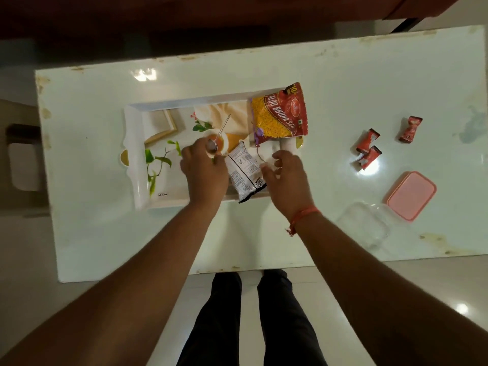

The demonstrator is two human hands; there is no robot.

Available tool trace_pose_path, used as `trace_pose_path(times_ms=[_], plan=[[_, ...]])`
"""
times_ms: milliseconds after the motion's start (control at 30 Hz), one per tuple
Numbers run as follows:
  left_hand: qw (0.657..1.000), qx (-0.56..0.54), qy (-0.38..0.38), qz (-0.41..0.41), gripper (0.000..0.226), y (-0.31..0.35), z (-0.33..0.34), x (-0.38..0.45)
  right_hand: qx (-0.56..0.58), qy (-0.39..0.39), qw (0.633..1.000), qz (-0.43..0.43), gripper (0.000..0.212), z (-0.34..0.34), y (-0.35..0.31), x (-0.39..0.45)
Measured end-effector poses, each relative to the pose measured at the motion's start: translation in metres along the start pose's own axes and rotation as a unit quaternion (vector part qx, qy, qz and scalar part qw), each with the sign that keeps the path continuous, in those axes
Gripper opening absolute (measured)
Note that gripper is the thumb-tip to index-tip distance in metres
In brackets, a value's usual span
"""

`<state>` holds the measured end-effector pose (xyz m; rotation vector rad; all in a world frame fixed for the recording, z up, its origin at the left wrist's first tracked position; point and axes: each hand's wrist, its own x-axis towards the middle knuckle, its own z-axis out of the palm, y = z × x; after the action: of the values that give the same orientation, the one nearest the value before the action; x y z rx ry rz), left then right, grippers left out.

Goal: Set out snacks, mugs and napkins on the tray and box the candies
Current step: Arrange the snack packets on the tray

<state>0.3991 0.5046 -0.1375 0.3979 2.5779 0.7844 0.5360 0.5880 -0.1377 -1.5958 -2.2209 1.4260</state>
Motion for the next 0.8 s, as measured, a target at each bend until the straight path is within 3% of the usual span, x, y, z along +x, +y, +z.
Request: trace_pose_path(times_ms=[100, 267, 367, 500, 567, 600, 633, 700, 733, 800], plan=[[0.991, -0.089, -0.083, -0.051, 0.052, -0.013, 0.004, -0.014, 0.122, -0.091, 0.983, 0.105, 0.034, 0.014, -0.011, -0.008], [0.957, -0.223, -0.184, 0.005, 0.061, -0.034, -0.002, -0.027, 0.308, -0.092, 0.929, 0.186, 0.027, 0.019, -0.032, -0.01], [0.958, -0.191, -0.207, 0.058, 0.073, -0.043, -0.011, -0.028, 0.401, -0.108, 0.881, 0.229, 0.023, 0.011, -0.042, -0.01], [0.966, -0.051, -0.17, 0.189, 0.058, -0.044, -0.022, -0.022, 0.436, -0.17, 0.828, 0.309, 0.014, -0.002, -0.046, -0.01], [0.959, -0.023, -0.188, 0.209, 0.053, -0.04, -0.022, -0.016, 0.425, -0.197, 0.814, 0.343, 0.021, -0.009, -0.044, -0.01], [0.957, -0.018, -0.203, 0.206, 0.05, -0.037, -0.021, -0.014, 0.39, -0.206, 0.831, 0.338, 0.029, -0.012, -0.042, -0.009], [0.955, -0.014, -0.215, 0.204, 0.045, -0.034, -0.019, -0.011, 0.317, -0.208, 0.872, 0.311, 0.039, -0.015, -0.039, -0.008], [0.951, 0.001, -0.233, 0.205, 0.035, -0.025, -0.013, -0.006, 0.118, -0.169, 0.961, 0.184, 0.053, -0.018, -0.032, -0.006], [0.947, 0.015, -0.244, 0.206, 0.032, -0.019, -0.01, -0.003, 0.034, -0.123, 0.987, 0.099, 0.053, -0.019, -0.028, -0.005], [0.934, 0.049, -0.28, 0.214, 0.028, -0.007, -0.004, 0.005, -0.034, -0.055, 0.997, -0.042, 0.041, -0.02, -0.021, -0.002]])
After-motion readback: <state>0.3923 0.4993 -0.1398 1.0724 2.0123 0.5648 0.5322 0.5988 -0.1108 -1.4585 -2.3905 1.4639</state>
